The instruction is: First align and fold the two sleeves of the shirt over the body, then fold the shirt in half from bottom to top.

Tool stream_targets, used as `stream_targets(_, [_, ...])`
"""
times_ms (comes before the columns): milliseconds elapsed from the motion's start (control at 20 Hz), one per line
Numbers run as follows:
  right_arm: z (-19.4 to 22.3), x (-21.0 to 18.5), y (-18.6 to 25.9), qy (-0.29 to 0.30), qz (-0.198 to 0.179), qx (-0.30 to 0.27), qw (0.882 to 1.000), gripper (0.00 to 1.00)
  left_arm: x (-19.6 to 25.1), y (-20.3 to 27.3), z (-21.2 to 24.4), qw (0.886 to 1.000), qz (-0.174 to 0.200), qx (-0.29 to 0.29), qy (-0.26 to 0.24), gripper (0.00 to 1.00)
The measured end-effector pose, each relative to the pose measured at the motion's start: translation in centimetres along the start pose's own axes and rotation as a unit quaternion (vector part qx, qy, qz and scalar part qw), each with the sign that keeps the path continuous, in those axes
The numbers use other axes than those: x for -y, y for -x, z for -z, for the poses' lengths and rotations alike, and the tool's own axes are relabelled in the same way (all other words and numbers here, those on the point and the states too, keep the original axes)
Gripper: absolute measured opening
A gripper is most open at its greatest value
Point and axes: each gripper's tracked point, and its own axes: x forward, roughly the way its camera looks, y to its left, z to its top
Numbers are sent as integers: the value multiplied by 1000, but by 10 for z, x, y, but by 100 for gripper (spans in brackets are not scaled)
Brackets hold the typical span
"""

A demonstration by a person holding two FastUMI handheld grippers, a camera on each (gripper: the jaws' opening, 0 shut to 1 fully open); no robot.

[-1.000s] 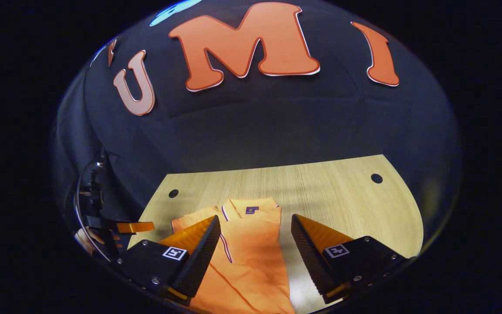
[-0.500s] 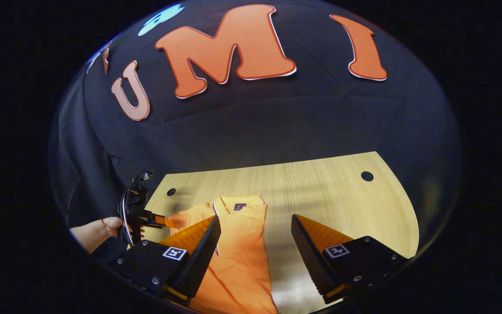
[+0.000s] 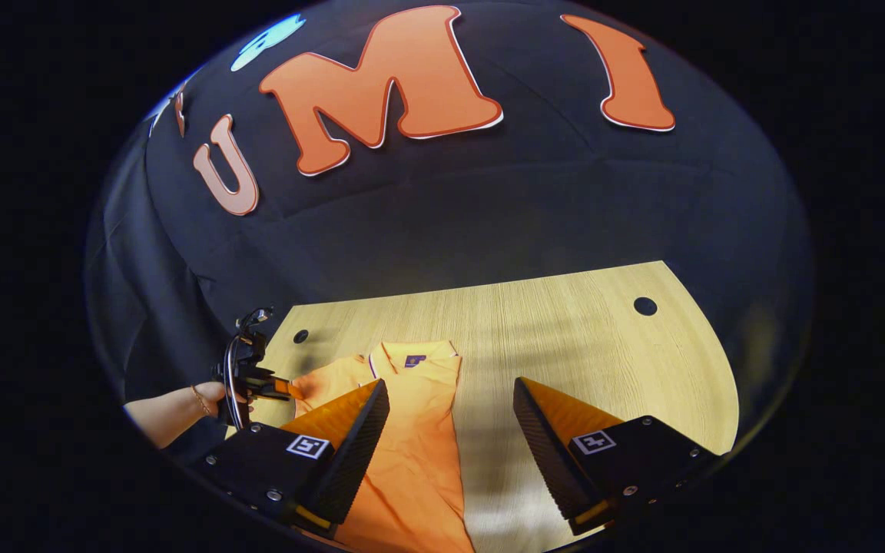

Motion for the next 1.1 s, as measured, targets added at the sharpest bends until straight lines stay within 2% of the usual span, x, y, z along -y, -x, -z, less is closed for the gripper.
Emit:
stream_targets(50, [-1, 1, 1, -3, -1, 2, 1000, 99, 2, -1, -2, 1000, 4, 3, 3, 60])
stream_targets(100, [-2, 3, 0, -4, 0, 4, 1000, 99, 3, 0, -1, 1000, 13, 0, 0, 35])
stream_targets(150, [-2, 4, 1, -4, 0, 4, 1000, 99, 5, 1, 0, 1000, 17, -2, 0, 28])
stream_targets(200, [-1, 5, 2, -4, 2, 2, 1000, 99, 5, 3, 1, 1000, 20, -1, -4, 9])
stream_targets(250, [1, 6, 2, -2, 4, 1, 1000, 99, 7, -3, -4, 1000, 21, 9, 6, 9])
stream_targets(300, [1, 5, 3, -1, 4, 2, 1000, 99, 8, 0, -4, 1000, 20, 10, 13, 1])
stream_targets(650, [-5, 6, 18, 0, 2, 18, 1000, 99, 40, 41, -14, 997, 62, 42, -8, 1])
stream_targets(800, [-13, 10, 26, 8, 6, 35, 999, 99, 70, 70, -20, 994, 96, 58, -10, 1])
stream_targets(1100, [-18, 17, 46, 2, 6, 62, 998, 99, 147, 127, -19, 983, 161, 72, -57, 1])
